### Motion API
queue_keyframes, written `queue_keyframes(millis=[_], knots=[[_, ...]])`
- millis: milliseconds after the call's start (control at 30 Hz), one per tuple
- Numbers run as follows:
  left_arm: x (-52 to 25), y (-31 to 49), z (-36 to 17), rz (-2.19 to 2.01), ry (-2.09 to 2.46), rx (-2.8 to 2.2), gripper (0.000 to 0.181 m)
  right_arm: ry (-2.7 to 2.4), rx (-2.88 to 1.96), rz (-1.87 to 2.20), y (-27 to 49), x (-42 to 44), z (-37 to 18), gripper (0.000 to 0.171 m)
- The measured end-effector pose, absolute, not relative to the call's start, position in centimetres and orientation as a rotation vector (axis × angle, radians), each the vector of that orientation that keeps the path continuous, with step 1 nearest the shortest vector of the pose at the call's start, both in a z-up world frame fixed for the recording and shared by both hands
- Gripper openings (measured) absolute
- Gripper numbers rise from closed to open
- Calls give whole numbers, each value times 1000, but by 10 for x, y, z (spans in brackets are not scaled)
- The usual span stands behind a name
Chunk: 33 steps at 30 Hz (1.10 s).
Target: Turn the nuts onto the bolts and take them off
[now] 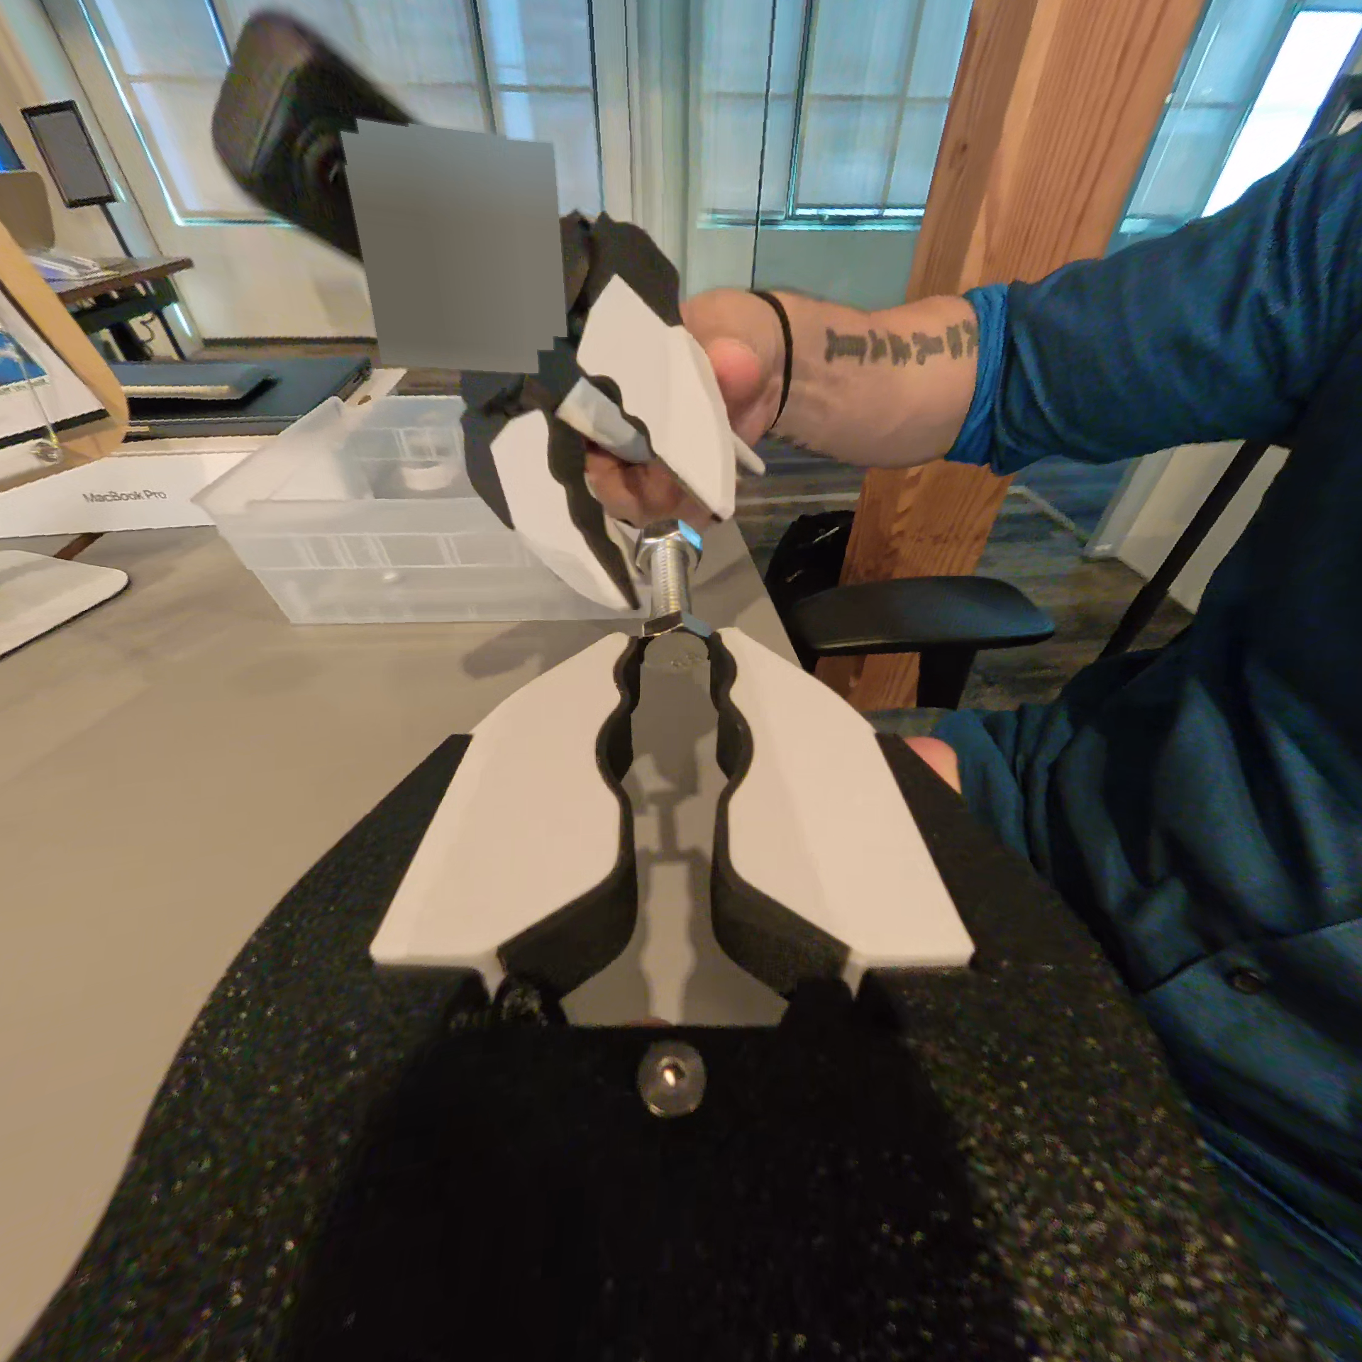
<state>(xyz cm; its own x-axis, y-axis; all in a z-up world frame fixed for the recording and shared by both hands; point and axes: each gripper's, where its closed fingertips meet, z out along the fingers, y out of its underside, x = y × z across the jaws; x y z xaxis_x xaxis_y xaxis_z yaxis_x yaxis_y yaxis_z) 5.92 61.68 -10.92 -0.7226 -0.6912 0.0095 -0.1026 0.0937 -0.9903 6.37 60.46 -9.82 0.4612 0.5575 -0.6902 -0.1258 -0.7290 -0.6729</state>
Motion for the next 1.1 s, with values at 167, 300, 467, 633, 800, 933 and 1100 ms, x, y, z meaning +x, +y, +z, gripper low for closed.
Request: queue_keyframes(millis=[167, 300, 467, 633, 800, 933, 1100], knots=[[56, 620, -102, -1827, 1862, -793, 17, -621, -1943, 798, 609, 72, -84, 41], [52, 622, -96, -1958, 1818, -789, 17, -894, -1844, 333, 606, 68, -81, 40], [53, 622, -96, -2008, 1811, -785, 17, -1045, -1785, 80, 607, 58, -85, 36], [52, 619, -96, -2004, 1828, -780, 17, -1061, -1783, 58, 612, 55, -87, 32], [53, 619, -97, -2009, 1827, -776, 17, -1072, -1787, 78, 610, 53, -88, 18], [54, 619, -99, -1942, 1846, -769, 17, -995, -1876, 226, 609, 55, -90, 18], [57, 618, -105, -1771, 1895, -770, 17, -649, -2074, 759, 606, 60, -88, 18]])
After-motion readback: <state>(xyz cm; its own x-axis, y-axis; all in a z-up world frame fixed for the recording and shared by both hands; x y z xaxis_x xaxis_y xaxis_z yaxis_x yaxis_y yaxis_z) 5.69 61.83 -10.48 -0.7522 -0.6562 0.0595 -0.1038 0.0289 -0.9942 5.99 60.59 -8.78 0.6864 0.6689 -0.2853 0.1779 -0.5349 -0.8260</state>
